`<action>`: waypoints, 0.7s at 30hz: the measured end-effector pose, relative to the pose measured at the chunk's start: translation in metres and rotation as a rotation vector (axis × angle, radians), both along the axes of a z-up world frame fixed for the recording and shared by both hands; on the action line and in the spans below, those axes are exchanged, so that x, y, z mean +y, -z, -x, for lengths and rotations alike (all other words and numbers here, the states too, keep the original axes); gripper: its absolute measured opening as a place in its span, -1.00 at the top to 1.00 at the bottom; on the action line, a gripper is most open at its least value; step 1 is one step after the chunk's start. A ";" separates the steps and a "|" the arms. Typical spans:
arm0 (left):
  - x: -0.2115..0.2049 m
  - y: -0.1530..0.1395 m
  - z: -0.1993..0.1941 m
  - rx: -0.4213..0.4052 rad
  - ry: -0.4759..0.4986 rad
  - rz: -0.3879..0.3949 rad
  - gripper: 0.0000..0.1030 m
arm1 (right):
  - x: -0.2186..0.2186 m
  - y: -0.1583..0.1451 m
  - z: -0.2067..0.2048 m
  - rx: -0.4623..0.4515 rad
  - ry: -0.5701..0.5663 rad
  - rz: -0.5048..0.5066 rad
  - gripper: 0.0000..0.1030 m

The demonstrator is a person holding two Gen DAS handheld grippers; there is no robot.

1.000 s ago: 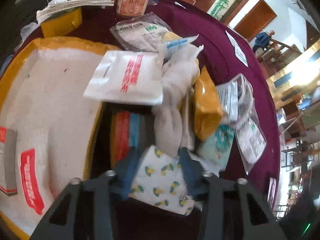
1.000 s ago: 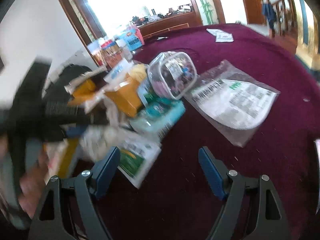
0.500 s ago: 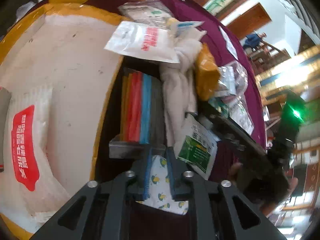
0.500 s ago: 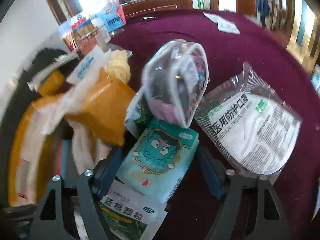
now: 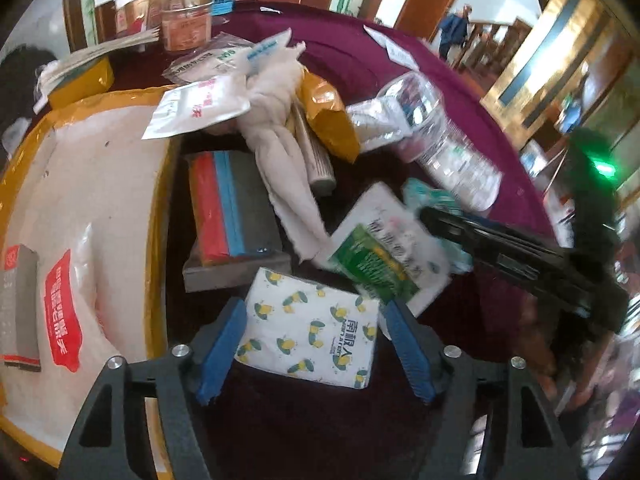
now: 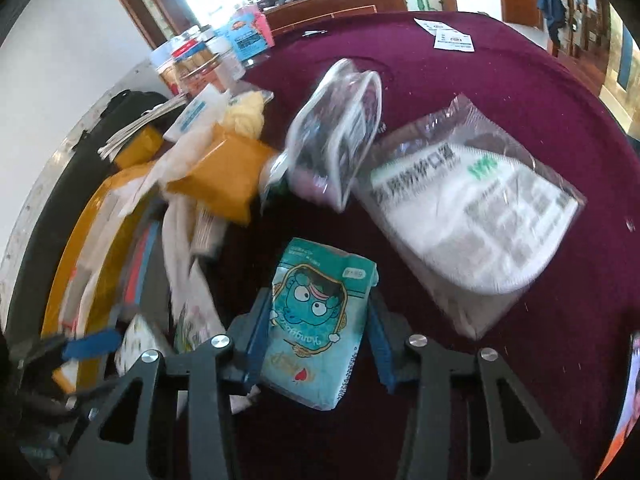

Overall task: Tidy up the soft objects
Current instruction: 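Grasp the blue cartoon tissue pack with the right tool, then place the lemon pack with the left tool while the right tool places the blue pack in the tray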

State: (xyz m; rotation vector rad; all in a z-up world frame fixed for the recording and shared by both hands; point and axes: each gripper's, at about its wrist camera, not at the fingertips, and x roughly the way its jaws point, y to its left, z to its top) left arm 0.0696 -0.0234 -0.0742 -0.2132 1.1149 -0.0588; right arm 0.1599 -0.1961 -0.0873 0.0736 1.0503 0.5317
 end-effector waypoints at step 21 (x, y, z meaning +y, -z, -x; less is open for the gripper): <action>-0.015 0.027 -0.014 0.077 0.128 -0.152 -0.61 | -0.010 0.005 0.043 -0.147 0.111 0.100 0.07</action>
